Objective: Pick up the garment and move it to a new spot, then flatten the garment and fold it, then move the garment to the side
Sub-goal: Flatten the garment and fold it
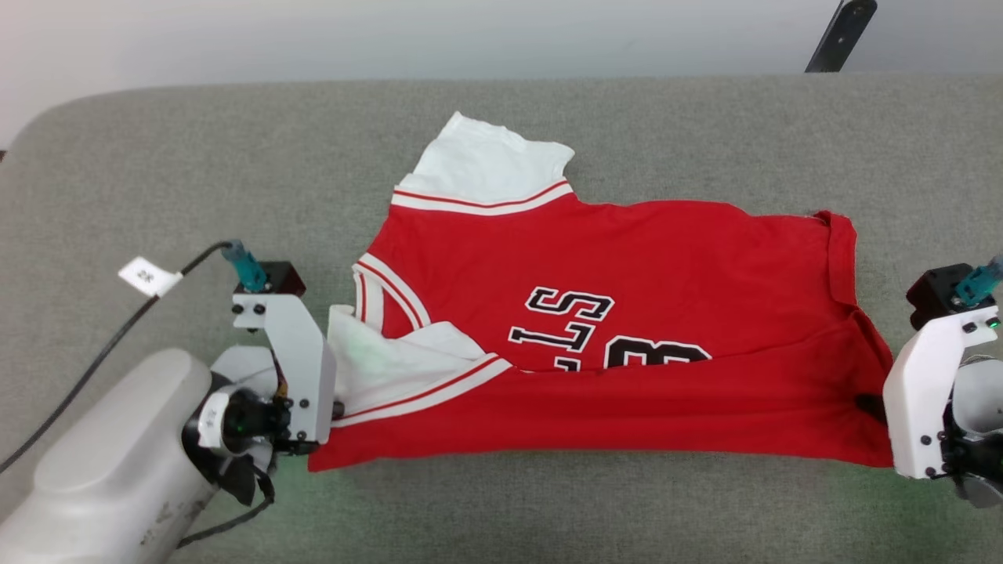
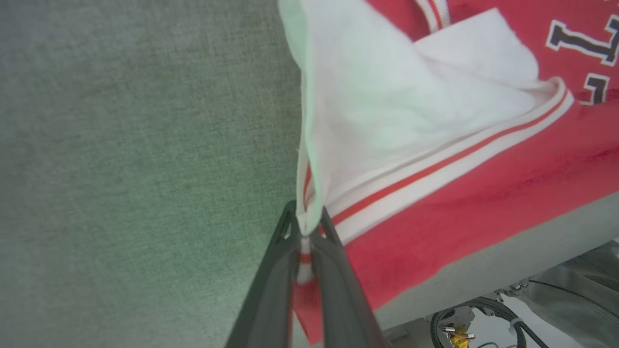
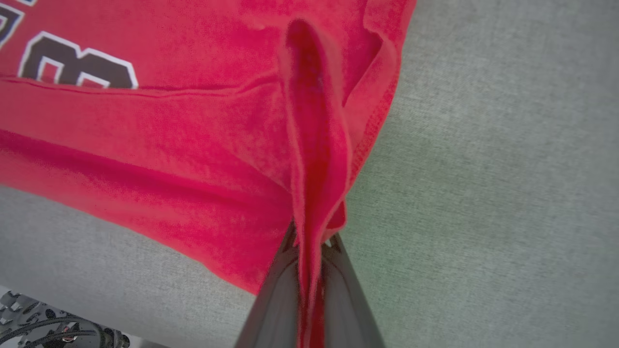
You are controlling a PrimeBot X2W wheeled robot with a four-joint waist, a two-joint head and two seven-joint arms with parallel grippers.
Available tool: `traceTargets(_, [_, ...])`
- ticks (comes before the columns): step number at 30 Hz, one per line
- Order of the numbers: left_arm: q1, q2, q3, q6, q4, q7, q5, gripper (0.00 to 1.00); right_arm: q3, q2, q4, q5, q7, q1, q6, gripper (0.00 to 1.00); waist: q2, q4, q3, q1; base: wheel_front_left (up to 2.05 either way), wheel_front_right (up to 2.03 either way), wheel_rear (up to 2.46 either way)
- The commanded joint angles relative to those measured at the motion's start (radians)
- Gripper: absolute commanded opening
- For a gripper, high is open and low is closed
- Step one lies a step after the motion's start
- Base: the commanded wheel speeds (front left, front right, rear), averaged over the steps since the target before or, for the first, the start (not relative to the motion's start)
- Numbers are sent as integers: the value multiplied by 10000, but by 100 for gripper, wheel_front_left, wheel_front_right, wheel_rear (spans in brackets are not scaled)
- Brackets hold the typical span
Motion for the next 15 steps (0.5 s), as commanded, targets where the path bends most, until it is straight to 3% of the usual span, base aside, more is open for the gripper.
traceTargets(1, [146, 82, -1, 87, 15, -60, 5, 0, -47, 43, 4, 1, -74, 132, -15, 0, 0, -66, 141, 0, 0, 0, 0])
traceTargets(15, [156, -648, -293, -168, 1231, -360, 74, 0, 502, 496, 906, -110, -645, -462, -15, 0, 0, -328, 697, 0, 0, 0, 0])
